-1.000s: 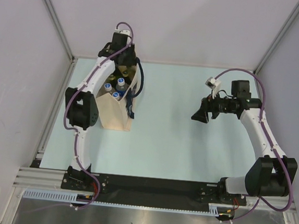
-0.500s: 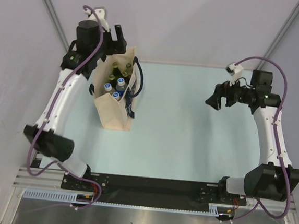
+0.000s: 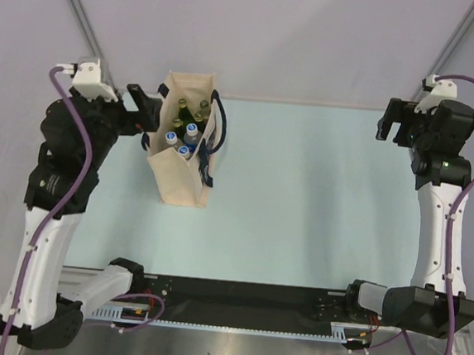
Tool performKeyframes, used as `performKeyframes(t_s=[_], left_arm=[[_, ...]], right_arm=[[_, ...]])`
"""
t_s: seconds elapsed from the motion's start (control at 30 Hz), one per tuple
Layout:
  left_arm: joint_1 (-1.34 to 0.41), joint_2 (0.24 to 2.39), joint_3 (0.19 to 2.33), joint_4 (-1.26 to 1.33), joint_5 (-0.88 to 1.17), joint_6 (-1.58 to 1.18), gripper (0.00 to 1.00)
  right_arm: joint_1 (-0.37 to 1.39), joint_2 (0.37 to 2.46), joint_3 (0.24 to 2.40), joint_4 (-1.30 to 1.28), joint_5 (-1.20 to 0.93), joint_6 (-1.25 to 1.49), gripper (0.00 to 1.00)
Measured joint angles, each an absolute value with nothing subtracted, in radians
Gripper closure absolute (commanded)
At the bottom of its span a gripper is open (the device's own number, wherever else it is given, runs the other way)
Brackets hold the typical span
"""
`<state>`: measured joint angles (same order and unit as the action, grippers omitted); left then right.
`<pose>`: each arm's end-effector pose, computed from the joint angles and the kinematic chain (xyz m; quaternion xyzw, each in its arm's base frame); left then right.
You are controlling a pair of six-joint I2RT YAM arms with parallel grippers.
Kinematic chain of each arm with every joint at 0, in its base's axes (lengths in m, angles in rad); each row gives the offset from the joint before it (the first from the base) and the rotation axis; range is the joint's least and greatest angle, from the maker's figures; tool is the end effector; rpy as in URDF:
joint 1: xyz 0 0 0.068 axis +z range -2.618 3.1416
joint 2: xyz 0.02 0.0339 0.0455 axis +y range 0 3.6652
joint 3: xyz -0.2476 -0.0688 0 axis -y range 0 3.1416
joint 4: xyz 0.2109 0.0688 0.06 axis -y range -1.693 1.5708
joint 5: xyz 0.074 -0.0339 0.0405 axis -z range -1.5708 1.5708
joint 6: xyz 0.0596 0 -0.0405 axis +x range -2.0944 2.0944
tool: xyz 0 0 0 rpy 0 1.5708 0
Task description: Place the beverage into the canvas bag
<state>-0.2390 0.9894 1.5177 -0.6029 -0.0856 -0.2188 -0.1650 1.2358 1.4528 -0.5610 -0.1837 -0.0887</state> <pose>0.1653 -0.0350 0.4686 -0.0217 0.7326 -0.1237 0.6690 0.2548 -0.0314 0.4066 -0.0217 0.8157 0.0019 0.5781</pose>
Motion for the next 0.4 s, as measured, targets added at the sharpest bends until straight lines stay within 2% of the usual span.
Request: performKeyframes(t_s=[0.17, 0.4], left_arm=[[-0.239, 0.921, 1.514, -0.633, -0.118, -0.217, 0.0], [-0.239, 0.896, 1.501, -0.665, -0.137, -0.217, 0.0]], right_arm=[[-0.168, 1.236, 1.47, -0.558, -0.059, -0.047, 0.0], [-0.17, 1.224, 1.47, -0.558, -0.01, -0.04, 0.0]])
